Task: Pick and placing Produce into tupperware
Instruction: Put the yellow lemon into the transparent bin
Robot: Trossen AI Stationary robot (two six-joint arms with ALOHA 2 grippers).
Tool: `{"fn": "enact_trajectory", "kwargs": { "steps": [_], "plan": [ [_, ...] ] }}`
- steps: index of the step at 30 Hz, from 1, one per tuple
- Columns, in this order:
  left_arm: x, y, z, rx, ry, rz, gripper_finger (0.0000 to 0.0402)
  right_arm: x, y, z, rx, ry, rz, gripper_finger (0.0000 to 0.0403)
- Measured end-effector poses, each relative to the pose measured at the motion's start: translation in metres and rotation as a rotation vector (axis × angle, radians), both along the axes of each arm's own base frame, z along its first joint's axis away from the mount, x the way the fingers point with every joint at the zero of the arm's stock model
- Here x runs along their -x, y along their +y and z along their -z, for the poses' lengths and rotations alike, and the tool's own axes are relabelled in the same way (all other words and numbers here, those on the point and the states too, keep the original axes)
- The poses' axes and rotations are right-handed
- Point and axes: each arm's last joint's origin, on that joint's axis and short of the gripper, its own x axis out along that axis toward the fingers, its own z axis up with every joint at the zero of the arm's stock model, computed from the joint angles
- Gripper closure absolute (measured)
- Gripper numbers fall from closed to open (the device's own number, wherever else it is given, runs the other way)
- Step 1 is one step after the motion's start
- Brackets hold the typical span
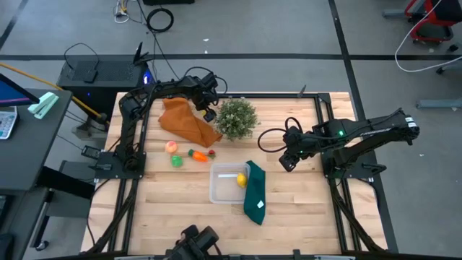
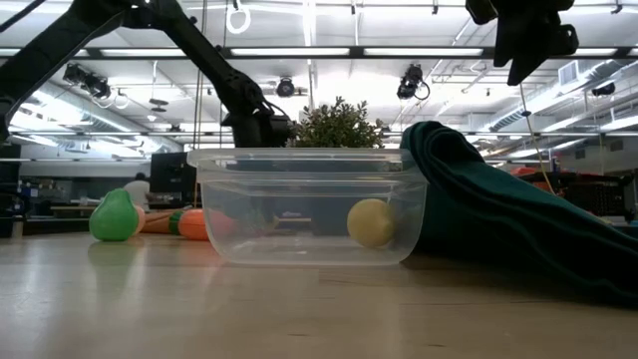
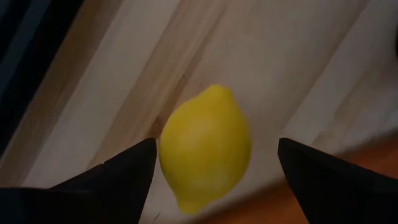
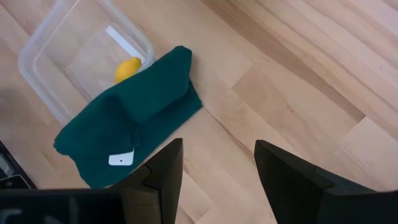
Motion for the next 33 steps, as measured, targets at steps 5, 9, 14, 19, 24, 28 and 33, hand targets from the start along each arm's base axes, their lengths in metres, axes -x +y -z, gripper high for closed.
{"fn": "enact_trajectory", "kwargs": {
  "steps": [5, 9, 14, 19, 24, 28, 33],
  "plan": [
    [-0.002, 0.001, 0.003, -0.003, -0.003, 0.002, 0.0093, 0.000, 0.000, 0.000, 0.000, 0.000, 0.001, 0.0238],
    [-0.002, 0.000, 0.005, 0.002, 0.004, 0.009, 0.0126, 0.000, 0.000, 0.000, -0.001, 0.000, 0.002, 0.0238],
    [-0.003, 0.000, 0.005, -0.007, 0.000, 0.028, 0.0179, 0.000, 0.000, 0.000, -0.001, 0.000, 0.002, 0.0238],
    [-0.003, 0.000, 0.005, -0.007, -0.002, 0.022, 0.0189, 0.000, 0.000, 0.000, -0.002, 0.000, 0.003, 0.0238],
    [-0.002, 0.001, 0.005, -0.005, 0.007, -0.006, 0.0182, 0.000, 0.000, 0.000, -0.003, 0.000, 0.007, 0.0238],
    [0.000, 0.000, 0.000, 0.005, 0.020, -0.026, 0.0173, 0.000, 0.000, 0.000, -0.003, -0.001, 0.006, 0.0238],
    [-0.003, 0.003, -0.016, 0.015, 0.031, -0.030, 0.0189, 0.000, 0.000, 0.000, -0.002, 0.000, 0.006, 0.0238]
  ]
}}
